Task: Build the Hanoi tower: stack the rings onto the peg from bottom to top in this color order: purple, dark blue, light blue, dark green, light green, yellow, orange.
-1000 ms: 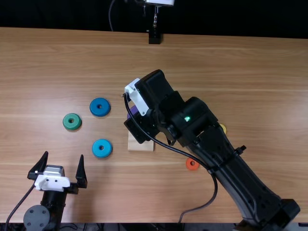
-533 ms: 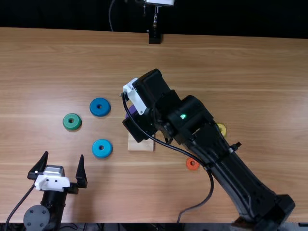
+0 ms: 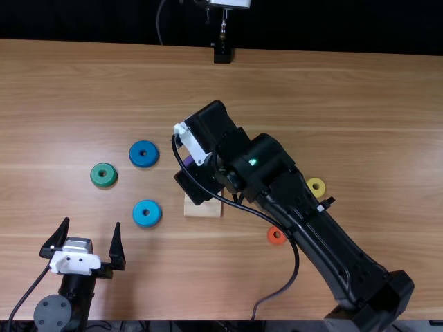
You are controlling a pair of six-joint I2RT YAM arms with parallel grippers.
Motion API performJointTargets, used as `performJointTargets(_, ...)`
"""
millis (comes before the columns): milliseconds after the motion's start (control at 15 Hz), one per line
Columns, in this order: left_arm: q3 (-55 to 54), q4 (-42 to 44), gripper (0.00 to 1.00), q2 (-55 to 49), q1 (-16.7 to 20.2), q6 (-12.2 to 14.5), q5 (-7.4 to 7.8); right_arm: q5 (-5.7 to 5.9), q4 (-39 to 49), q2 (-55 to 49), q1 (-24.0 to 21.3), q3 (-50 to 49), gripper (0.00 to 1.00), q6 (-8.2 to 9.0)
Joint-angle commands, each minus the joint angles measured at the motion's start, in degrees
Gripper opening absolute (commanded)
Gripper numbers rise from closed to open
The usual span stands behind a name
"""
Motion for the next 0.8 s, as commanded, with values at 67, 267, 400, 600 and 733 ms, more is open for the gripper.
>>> performJointTargets(67,-1.4,0.3,1.0,-0.7,0.4,0.5,-0.23,-0.34,0.2,-0.4,-0.3,-0.3,0.0,-0.44)
performJointTargets(267,-1.4,0.3,1.0,-0.7,0.4,0.6,-0.23,-0.34,0.0,-0.3,-0.3,-0.5,0.0,-0.33)
performJointTargets(400,-1.4,0.3,1.0,-0.7,0.4,0.6,-0.23,-0.34,0.1,0.5,-0.3,-1.2,0.0,-0.33)
performJointTargets(600,-1.4,0.3,1.0,-0.7,0.3,0.6,-0.23,-0.23,-0.1,1.6,-0.3,-1.3,0.0,-0.23)
performJointTargets(733,-1.4,0.3,1.0,-0.7,0.4,0.5,-0.23,-0.02,0.1,1.6,-0.5,-1.9,0.0,-0.23)
